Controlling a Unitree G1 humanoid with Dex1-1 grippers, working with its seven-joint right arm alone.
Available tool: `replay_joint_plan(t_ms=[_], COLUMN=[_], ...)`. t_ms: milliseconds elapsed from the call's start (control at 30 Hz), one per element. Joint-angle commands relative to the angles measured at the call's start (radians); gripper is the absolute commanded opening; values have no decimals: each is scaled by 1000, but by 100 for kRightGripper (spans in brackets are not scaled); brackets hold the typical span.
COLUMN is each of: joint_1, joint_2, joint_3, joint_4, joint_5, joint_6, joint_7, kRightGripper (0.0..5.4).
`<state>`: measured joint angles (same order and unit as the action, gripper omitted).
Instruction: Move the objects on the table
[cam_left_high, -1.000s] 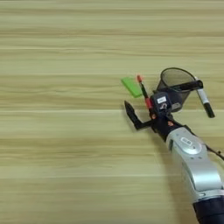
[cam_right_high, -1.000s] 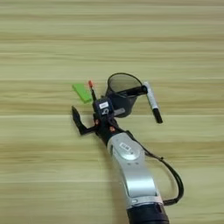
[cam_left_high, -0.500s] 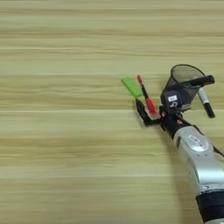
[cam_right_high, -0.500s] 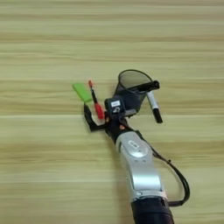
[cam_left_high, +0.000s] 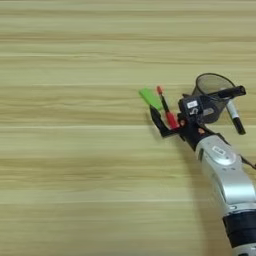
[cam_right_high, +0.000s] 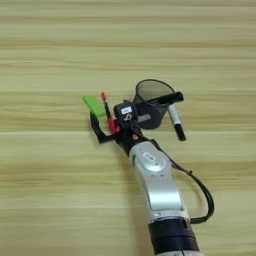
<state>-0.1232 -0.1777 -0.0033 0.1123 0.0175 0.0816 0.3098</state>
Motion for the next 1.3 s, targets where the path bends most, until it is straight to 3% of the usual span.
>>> replay_joint_plan(t_ms=[33, 567, 933, 1300], joint_1=[-127, -318, -363, -381], joint_2=[-15, 12, 2, 7], joint_3=[20, 49, 19, 13], joint_4=[-9, 336, 492, 557], joint_5=[-13, -2, 17, 20], joint_6=[-9, -72, -112, -122], joint_7=[5, 92, 128, 146], kRightGripper=[536, 536, 536, 536])
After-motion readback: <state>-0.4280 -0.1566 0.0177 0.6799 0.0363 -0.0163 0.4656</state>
